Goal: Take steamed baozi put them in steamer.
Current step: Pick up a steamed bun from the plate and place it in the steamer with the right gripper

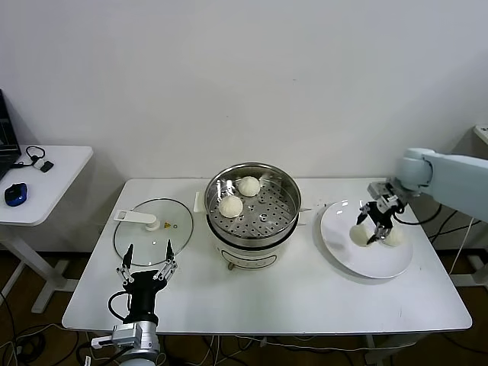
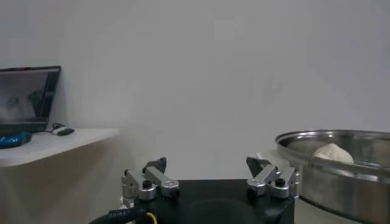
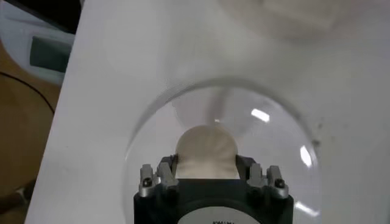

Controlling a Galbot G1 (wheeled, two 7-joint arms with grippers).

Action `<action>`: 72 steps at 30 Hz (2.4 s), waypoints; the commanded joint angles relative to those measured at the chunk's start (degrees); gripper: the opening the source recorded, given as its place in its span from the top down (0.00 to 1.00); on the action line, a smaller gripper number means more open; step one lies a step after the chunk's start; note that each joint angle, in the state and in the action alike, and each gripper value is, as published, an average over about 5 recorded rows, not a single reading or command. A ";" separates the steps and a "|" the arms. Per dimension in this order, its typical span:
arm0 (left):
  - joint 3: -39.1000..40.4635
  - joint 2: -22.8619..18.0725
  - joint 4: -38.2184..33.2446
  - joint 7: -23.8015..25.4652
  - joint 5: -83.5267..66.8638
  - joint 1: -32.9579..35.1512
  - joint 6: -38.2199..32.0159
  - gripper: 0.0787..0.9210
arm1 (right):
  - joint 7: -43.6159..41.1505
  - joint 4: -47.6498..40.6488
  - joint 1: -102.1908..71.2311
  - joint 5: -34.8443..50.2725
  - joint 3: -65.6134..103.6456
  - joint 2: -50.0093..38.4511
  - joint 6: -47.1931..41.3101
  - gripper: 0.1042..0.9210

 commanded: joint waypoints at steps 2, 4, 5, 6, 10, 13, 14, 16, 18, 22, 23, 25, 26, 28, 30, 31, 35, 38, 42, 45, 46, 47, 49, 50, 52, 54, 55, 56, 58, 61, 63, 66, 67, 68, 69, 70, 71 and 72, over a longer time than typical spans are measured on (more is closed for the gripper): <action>0.21 -1.13 -0.22 0.05 0.03 0.04 0.08 0.12 | -1.35 6.93 18.51 4.23 -7.51 9.88 9.19 0.34; 0.27 -1.08 -0.26 0.07 0.06 0.13 0.03 0.12 | -0.90 6.69 19.49 2.92 -7.02 12.19 12.24 0.33; 0.28 -1.07 -0.29 0.06 0.06 0.18 0.01 0.12 | -0.50 6.43 19.81 2.30 -6.67 13.41 13.66 0.32; 0.28 -1.04 -0.32 0.05 0.04 0.22 -0.02 0.12 | -0.05 6.15 20.01 1.71 -6.25 14.51 15.07 0.32; 0.06 -0.90 -0.37 -0.02 -0.05 0.34 -0.09 0.12 | 2.37 5.91 20.38 0.00 -4.46 18.45 20.37 0.31; -0.08 -0.84 -0.36 -0.11 -0.14 0.38 -0.11 0.12 | 4.95 7.13 20.10 -1.00 -3.36 20.85 23.68 0.32; -0.11 -0.83 -0.37 -0.15 -0.16 0.39 -0.11 0.12 | 5.86 7.63 19.84 -1.54 -2.99 21.52 24.79 0.32; -0.13 -0.82 -0.39 -0.19 -0.20 0.37 -0.10 0.12 | 7.64 8.34 19.14 -2.82 -2.28 22.80 27.18 0.32; -0.13 -0.83 -0.39 -0.22 -0.21 0.36 -0.09 0.12 | 9.27 8.52 18.32 -3.92 -1.71 24.11 29.70 0.33; -0.09 -0.87 -0.37 -0.29 -0.19 0.43 -0.11 0.12 | 10.94 7.22 16.55 -6.05 -0.99 26.69 33.96 0.33; -0.09 -0.88 -0.36 -0.30 -0.19 0.46 -0.13 0.12 | 11.07 6.87 16.05 -6.72 -0.92 27.25 34.92 0.33; -0.11 -0.88 -0.36 -0.34 -0.19 0.52 -0.15 0.12 | 11.32 6.42 15.19 -7.93 -1.18 28.00 36.43 0.32; -0.12 -0.89 -0.35 -0.35 -0.19 0.52 -0.15 0.12 | 11.38 6.25 14.74 -8.57 -1.47 28.31 37.10 0.32; -0.11 -0.93 -0.31 -0.37 -0.18 0.48 -0.16 0.12 | 11.54 5.70 13.70 -10.07 -2.15 28.96 38.29 0.32; -0.03 -0.99 -0.30 -0.37 -0.16 0.41 -0.16 0.12 | 11.63 5.04 12.60 -11.58 -2.68 29.60 39.14 0.31; 0.03 -1.03 -0.31 -0.37 -0.14 0.39 -0.15 0.12 | 11.69 4.70 12.13 -12.07 -2.90 29.90 39.38 0.31; 0.14 -1.09 -0.30 -0.34 -0.10 0.33 -0.14 0.12 | 11.74 3.07 10.25 -13.35 -3.57 31.23 39.96 0.30; 0.04 -1.09 -0.27 -0.35 -0.14 0.35 -0.17 0.12 | 11.72 1.96 8.84 -13.84 -3.65 32.15 40.05 0.29; -0.14 -1.07 -0.13 -0.38 -0.23 0.28 -0.19 0.12 | 11.72 1.09 7.46 -13.85 -3.45 33.32 40.05 0.29; -0.17 -1.07 -0.06 -0.39 -0.32 0.17 -0.19 0.12 | 11.64 0.39 6.71 -13.81 -3.30 34.23 39.98 0.28; -0.17 -1.07 -0.05 -0.39 -0.36 0.14 -0.20 0.12 | 11.58 0.08 6.49 -13.82 -3.28 34.48 39.99 0.28; -0.17 -1.07 -0.04 -0.39 -0.39 0.11 -0.20 0.12 | 11.51 -0.23 6.32 -13.83 -3.29 34.69 40.00 0.28; -0.20 -1.05 -0.04 -0.38 -0.47 0.05 -0.20 0.12 | 11.37 -0.87 5.95 -13.94 -3.39 35.10 40.06 0.27; -0.21 -1.05 -0.03 -0.38 -0.51 0.02 -0.20 0.12 | 11.30 -1.15 5.74 -14.00 -3.43 35.30 40.08 0.26; -0.26 -1.01 0.04 -0.39 -0.59 -0.05 -0.20 0.12 | 11.11 -1.77 5.31 -14.10 -3.49 35.65 40.08 0.25; -0.31 -0.97 0.14 -0.39 -0.66 -0.11 -0.22 0.12 | 10.81 -2.53 4.85 -14.17 -3.39 35.96 40.10 0.25; -0.33 -0.95 0.17 -0.40 -0.70 -0.13 -0.23 0.12 | 10.69 -2.89 4.67 -14.17 -3.35 36.10 40.09 0.25; -0.36 -0.94 0.19 -0.40 -0.73 -0.15 -0.23 0.12 | 10.57 -3.21 4.51 -14.15 -3.30 36.22 40.09 0.25; -0.44 -0.91 0.20 -0.39 -0.78 -0.18 -0.22 0.12 | 10.59 -3.52 4.46 -13.91 -3.23 36.40 40.05 0.25; -0.54 -0.90 0.19 -0.36 -0.81 -0.25 -0.17 0.12 | 10.74 -3.68 4.89 -13.48 -3.23 36.58 40.00 0.23; -0.55 -0.91 0.15 -0.35 -0.81 -0.29 -0.12 0.12 | 10.68 -3.62 5.53 -12.97 -3.32 36.60 40.07 0.20; -0.53 -0.94 -0.06 -0.33 -0.78 -0.27 -0.02 0.12 | 10.14 -2.97 7.47 -10.87 -4.05 36.37 40.19 0.14; -0.55 -0.94 -0.14 -0.32 -0.77 -0.26 0.01 0.12 | 9.82 -2.67 8.37 -9.82 -4.52 36.19 40.21 0.13; -0.57 -0.94 -0.21 -0.31 -0.75 -0.25 0.04 0.12 | 9.55 -2.42 9.27 -8.89 -5.01 35.99 40.24 0.13; -0.60 -0.94 -0.28 -0.30 -0.74 -0.25 0.08 0.12 | 9.23 -2.25 10.29 -7.97 -5.61 35.70 40.26 0.12; -0.62 -0.94 -0.33 -0.29 -0.71 -0.24 0.11 0.12 | 8.91 -2.14 11.27 -7.18 -6.19 35.39 40.26 0.12; -0.62 -0.95 -0.39 -0.28 -0.67 -0.23 0.13 0.12 | 8.68 -2.05 12.38 -6.28 -7.01 34.99 40.06 0.12; -0.59 -0.96 -0.46 -0.28 -0.63 -0.21 0.15 0.12 | 8.46 -1.90 13.59 -5.31 -7.95 34.51 39.47 0.12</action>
